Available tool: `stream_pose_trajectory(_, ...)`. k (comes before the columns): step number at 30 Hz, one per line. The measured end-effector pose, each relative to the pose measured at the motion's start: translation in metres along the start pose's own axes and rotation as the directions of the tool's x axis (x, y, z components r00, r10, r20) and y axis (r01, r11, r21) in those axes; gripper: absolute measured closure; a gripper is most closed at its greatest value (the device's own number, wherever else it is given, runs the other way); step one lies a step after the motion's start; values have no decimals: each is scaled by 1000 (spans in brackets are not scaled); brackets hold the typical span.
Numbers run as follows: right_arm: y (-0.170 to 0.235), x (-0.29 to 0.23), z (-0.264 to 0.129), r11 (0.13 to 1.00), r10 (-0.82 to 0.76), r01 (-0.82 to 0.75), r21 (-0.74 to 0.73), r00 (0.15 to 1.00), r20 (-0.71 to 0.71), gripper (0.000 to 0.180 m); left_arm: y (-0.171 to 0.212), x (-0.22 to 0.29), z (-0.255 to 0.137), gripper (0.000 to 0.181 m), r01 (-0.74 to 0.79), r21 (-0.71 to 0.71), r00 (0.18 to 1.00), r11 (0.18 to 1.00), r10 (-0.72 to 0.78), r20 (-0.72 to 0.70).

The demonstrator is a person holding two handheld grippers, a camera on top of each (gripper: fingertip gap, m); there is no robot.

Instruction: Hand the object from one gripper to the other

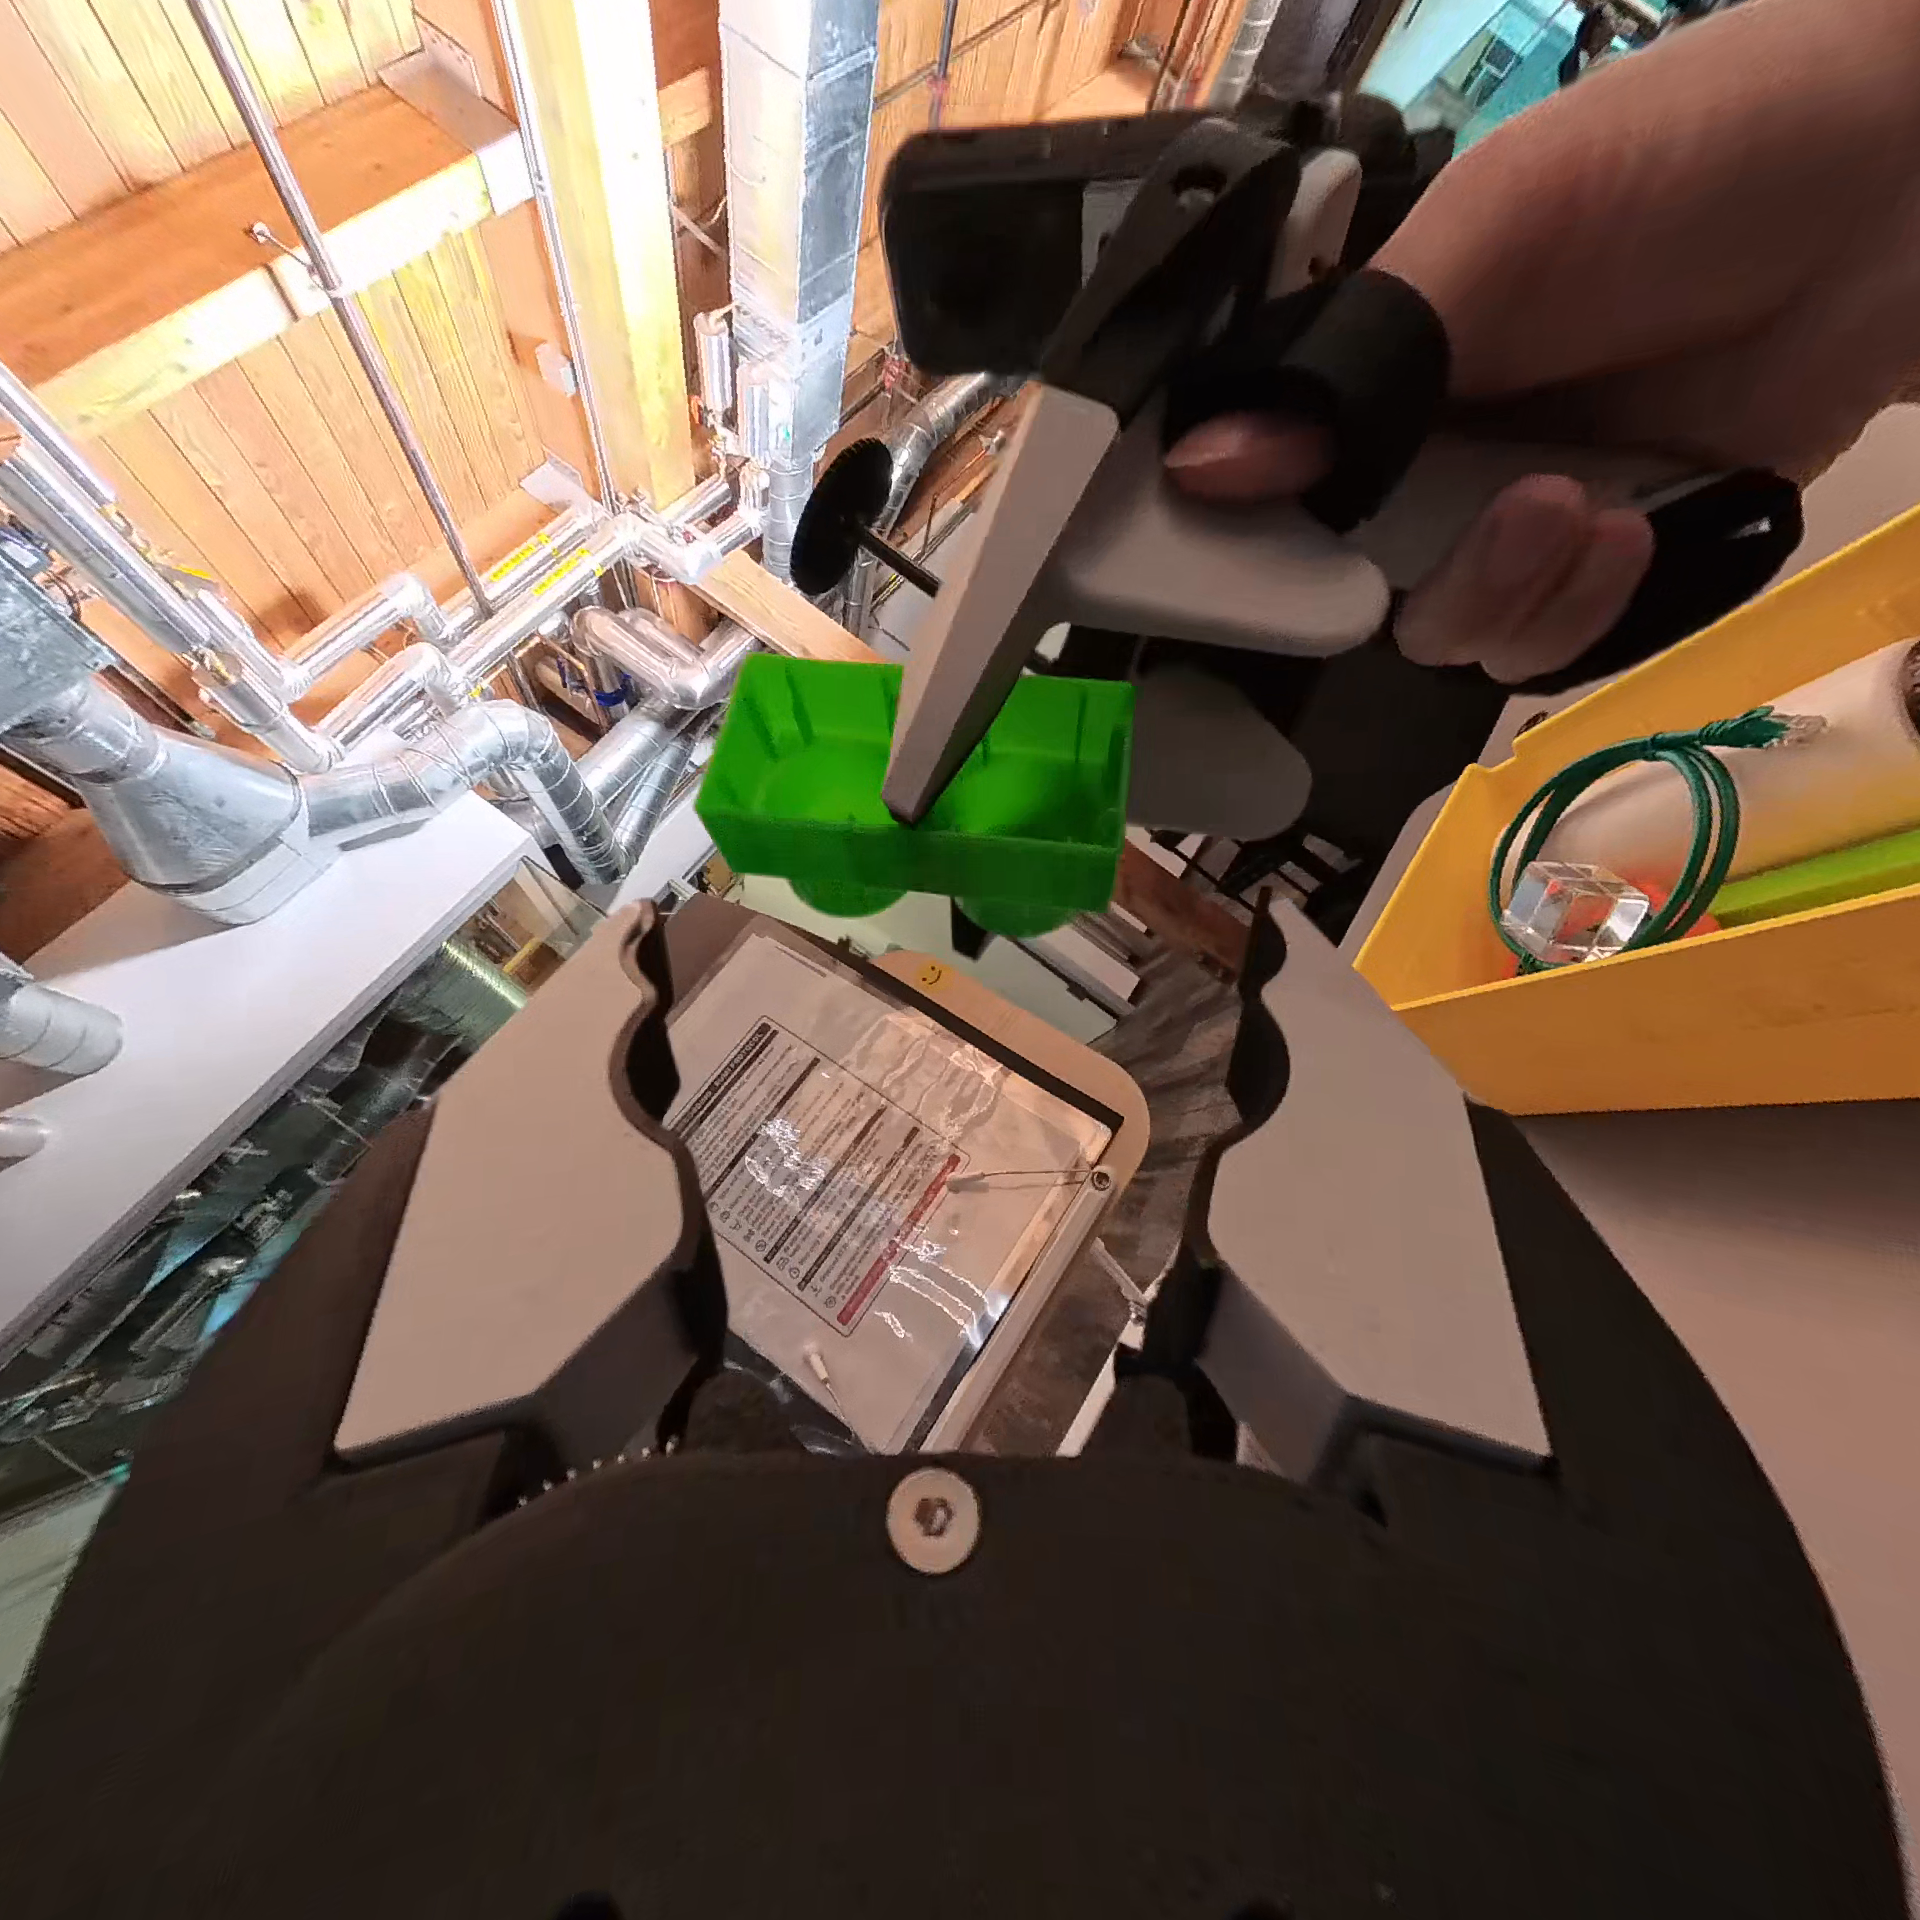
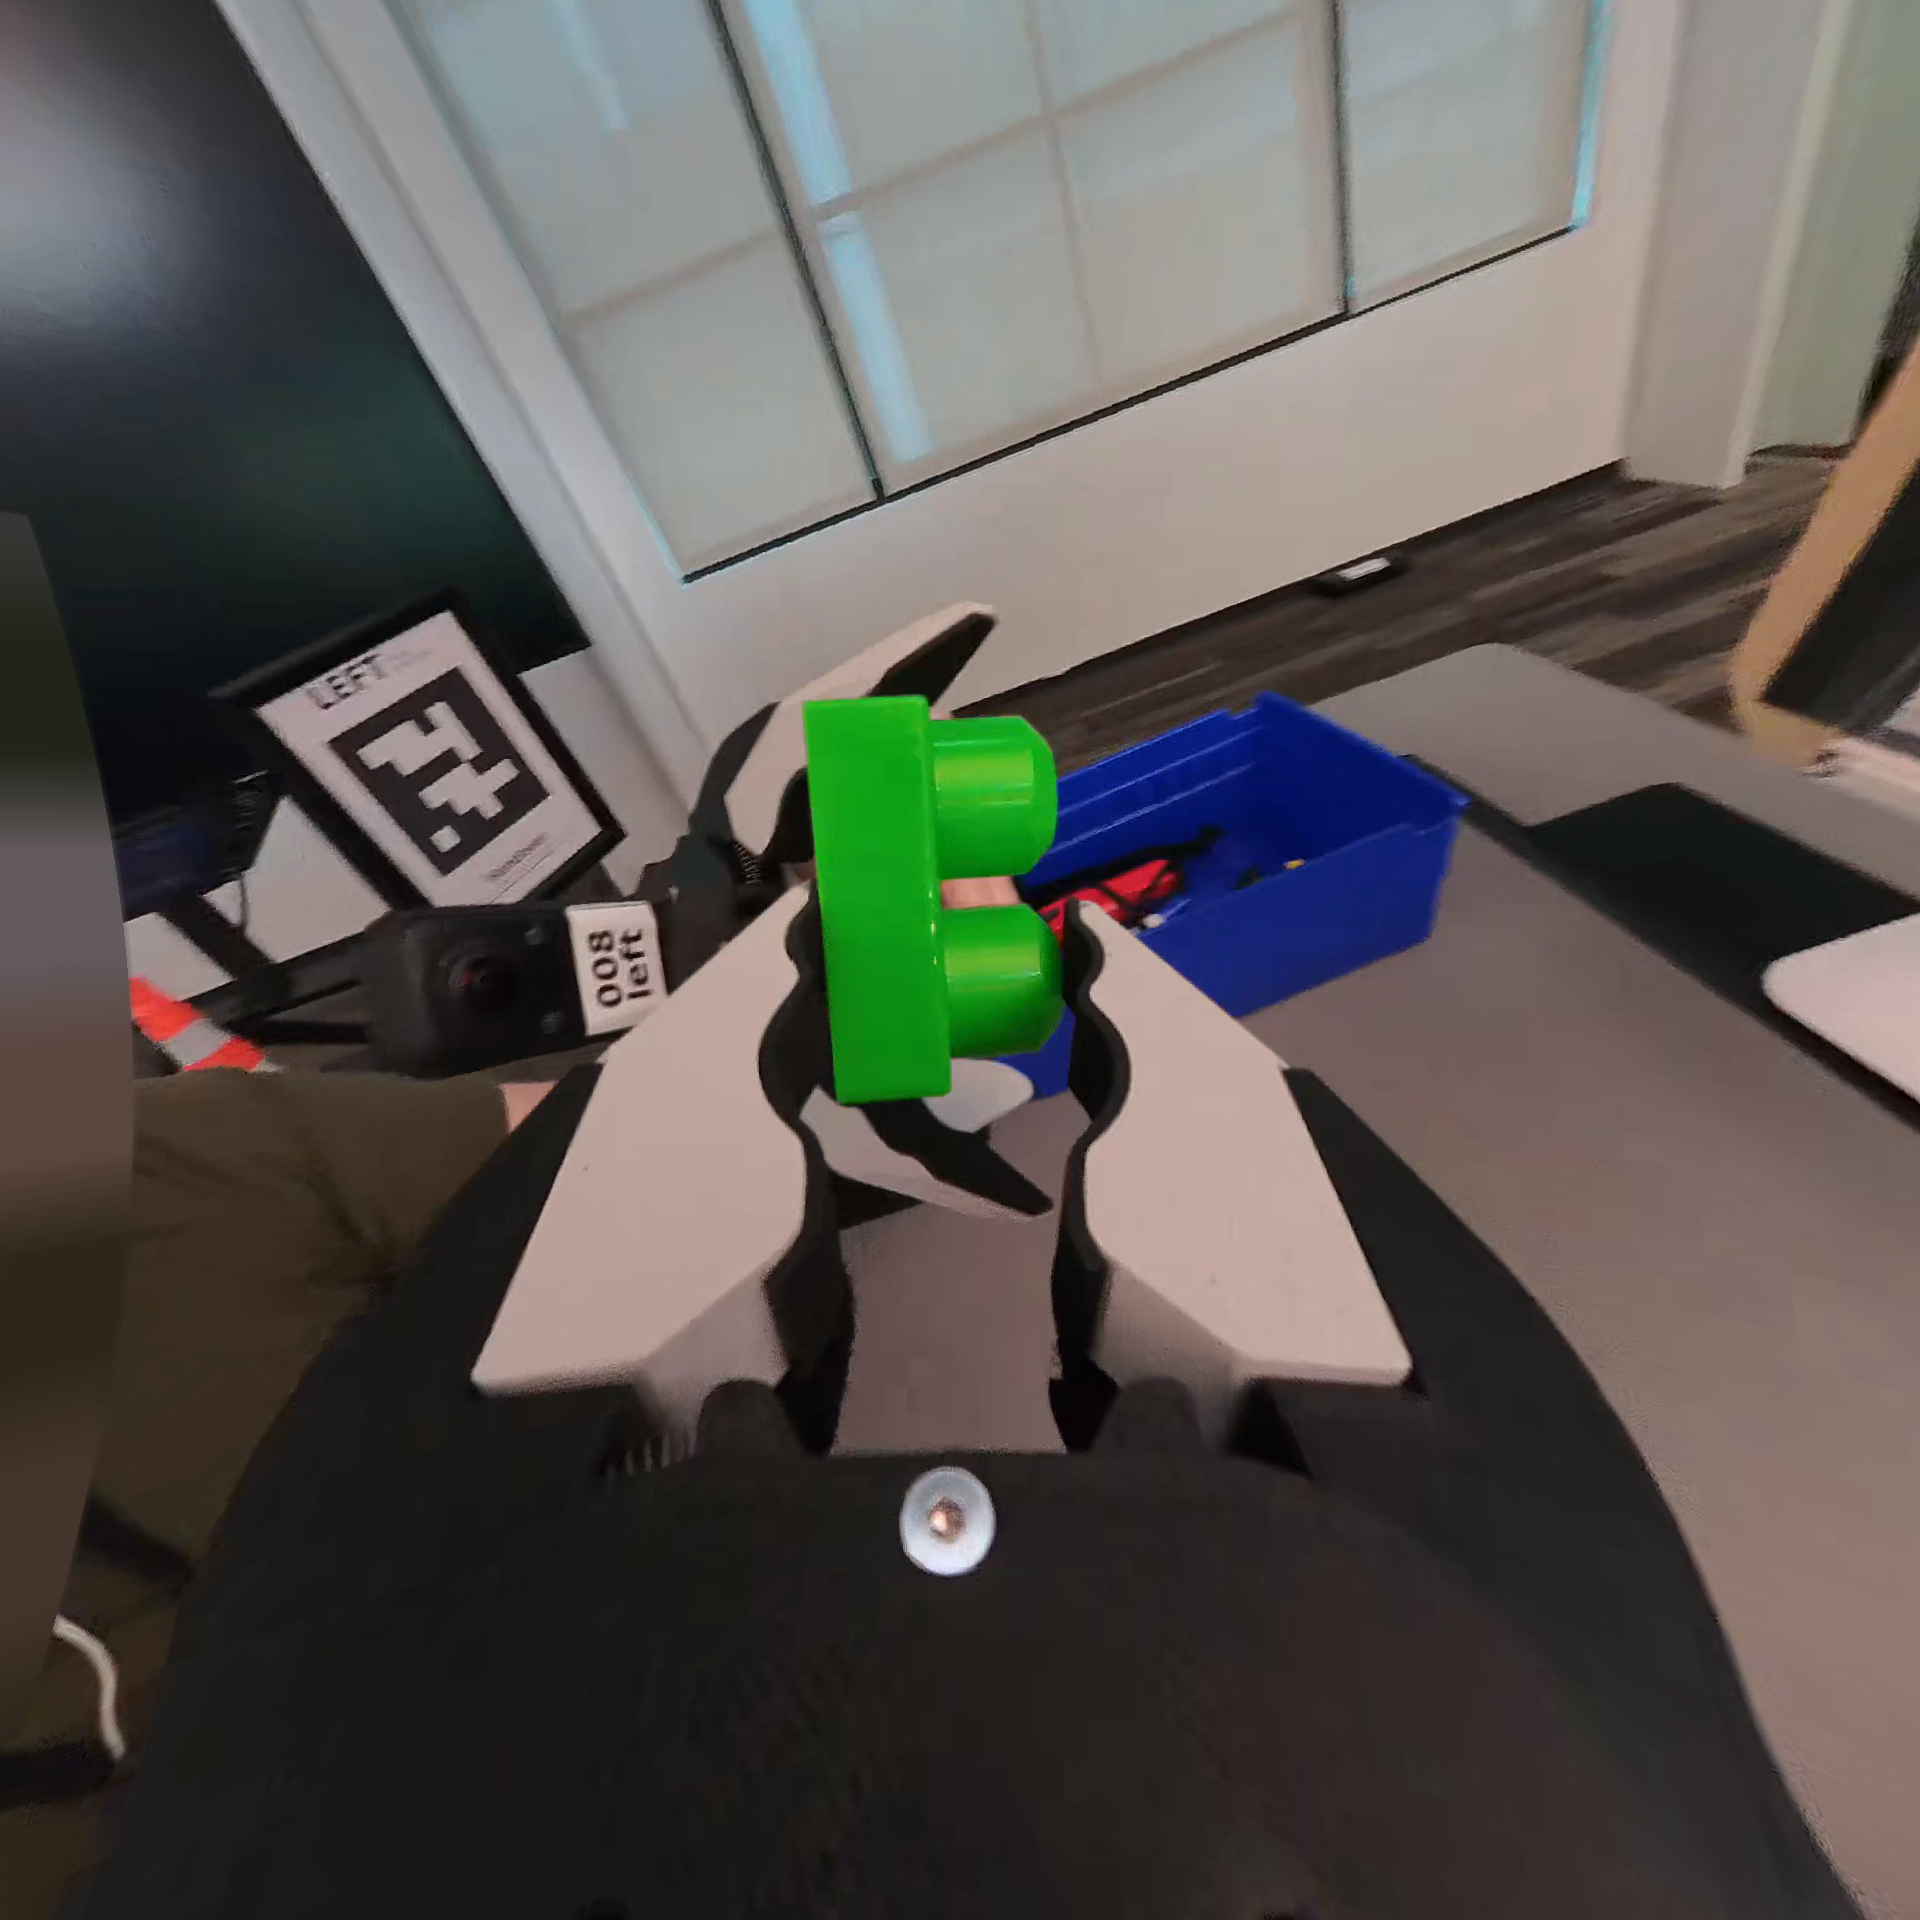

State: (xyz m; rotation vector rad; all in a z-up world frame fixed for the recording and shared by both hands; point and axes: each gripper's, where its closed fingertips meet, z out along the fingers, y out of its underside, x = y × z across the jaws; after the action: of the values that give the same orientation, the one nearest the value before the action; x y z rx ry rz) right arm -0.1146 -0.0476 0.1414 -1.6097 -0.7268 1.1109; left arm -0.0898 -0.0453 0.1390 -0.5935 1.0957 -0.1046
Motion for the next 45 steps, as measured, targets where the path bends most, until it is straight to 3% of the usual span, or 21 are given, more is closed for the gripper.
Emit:
stream_pose_trajectory(6,14,-10,11,997,11,-6,-72,998,67,136,-13,-4,-8,101,-52,62,999,997,51,18)
stream_pose_trajectory(11,14,-13,13,997,-44,49,-62,995,89,132,-15,-8,-12,106,-122,66,991,990,118,66)
stream_pose_trajectory(13,8,-12,11,987,-160,161,-24,985,59,109,-17,-22,-14,106,-60,77,993,995,52,106)
stream_pose_trajectory(16,-8,-18,5,910,-409,408,73,913,-10,97,-22,-46,-20,106,229,140,967,963,-241,83)
stream_pose_trajectory(18,-17,-25,3,810,-569,574,122,819,-75,93,-26,-62,-24,106,500,193,860,844,-510,3)
stream_pose_trajectory(19,-21,-28,2,746,-641,651,137,759,-119,93,-28,-70,-26,107,634,206,768,745,-638,-56)
stream_pose_trajectory(22,-31,-35,1,529,-793,838,133,543,-277,93,-28,-91,-33,106,935,200,341,294,-901,-269)
stream_pose_trajectory(24,-38,-38,2,406,-827,908,103,414,-381,98,-25,-99,-36,106,989,148,42,-20,-915,-401)
stream_pose_trajectory(25,-41,-38,2,360,-829,930,76,357,-431,107,-24,-100,-36,106,985,109,-70,-132,-890,-450)
stream_pose_trajectory(27,-48,-29,2,297,-809,955,-19,241,-537,122,-23,-95,-33,106,962,21,-223,-271,-830,-511)
stream_pose_trajectory(30,-45,-24,9,215,-814,968,-129,105,-571,126,-26,-82,-27,106,905,-117,-402,-410,-729,-554)
stream_pose_trajectory(34,-40,-23,17,185,-819,967,-174,54,-571,133,-29,-67,-21,106,822,-236,-551,-518,-618,-561)
stream_pose_trajectory(40,-37,-24,18,182,-827,968,-175,54,-560,150,-39,-50,-16,107,782,-329,-612,-529,-552,-566)
stream_pose_trajectory(43,-37,-24,16,209,-832,961,-183,76,-549,149,-39,-50,-16,107,775,-334,-619,-537,-536,-575)
stream_pose_trajectory(45,-41,-24,11,244,-820,955,-166,112,-562,149,-33,-55,-14,95,788,-291,-598,-543,-559,-575)
